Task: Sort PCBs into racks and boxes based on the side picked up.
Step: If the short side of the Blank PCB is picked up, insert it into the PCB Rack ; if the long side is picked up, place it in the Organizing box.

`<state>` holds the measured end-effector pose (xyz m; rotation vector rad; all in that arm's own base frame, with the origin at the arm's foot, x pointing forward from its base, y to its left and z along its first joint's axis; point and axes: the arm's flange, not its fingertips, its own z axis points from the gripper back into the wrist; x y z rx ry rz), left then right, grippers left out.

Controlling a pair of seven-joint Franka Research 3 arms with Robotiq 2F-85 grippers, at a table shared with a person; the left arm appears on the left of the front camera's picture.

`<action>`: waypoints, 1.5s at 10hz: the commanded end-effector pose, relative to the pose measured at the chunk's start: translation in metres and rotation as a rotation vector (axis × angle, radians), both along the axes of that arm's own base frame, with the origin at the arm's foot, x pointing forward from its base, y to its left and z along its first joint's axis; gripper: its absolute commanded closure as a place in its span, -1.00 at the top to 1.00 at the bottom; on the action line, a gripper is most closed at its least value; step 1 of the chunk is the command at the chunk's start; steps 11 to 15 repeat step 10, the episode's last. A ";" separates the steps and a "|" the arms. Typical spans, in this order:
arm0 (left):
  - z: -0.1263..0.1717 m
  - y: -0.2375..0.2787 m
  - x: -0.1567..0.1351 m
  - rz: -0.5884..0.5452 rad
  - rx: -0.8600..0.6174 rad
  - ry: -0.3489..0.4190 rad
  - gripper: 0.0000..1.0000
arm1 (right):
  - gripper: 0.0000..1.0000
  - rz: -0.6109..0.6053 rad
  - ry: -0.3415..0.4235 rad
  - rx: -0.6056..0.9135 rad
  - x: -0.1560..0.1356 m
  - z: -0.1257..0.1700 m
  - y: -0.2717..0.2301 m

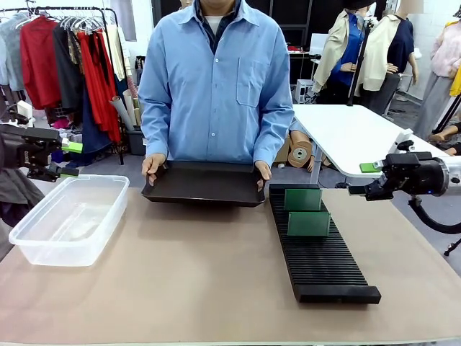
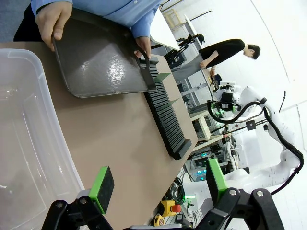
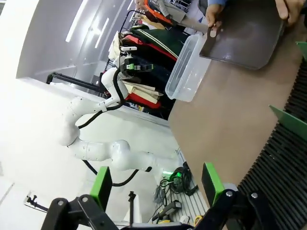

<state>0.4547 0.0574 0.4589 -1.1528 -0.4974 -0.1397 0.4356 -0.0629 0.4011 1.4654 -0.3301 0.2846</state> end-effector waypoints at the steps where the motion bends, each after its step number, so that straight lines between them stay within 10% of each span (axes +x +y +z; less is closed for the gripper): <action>1: 0.002 0.000 -0.001 -0.001 -0.002 -0.003 1.00 | 1.00 -0.003 0.057 0.013 0.006 0.013 0.003; 15: 0.002 0.000 -0.001 -0.001 -0.002 -0.003 1.00 | 1.00 0.004 0.022 0.003 0.000 0.001 0.001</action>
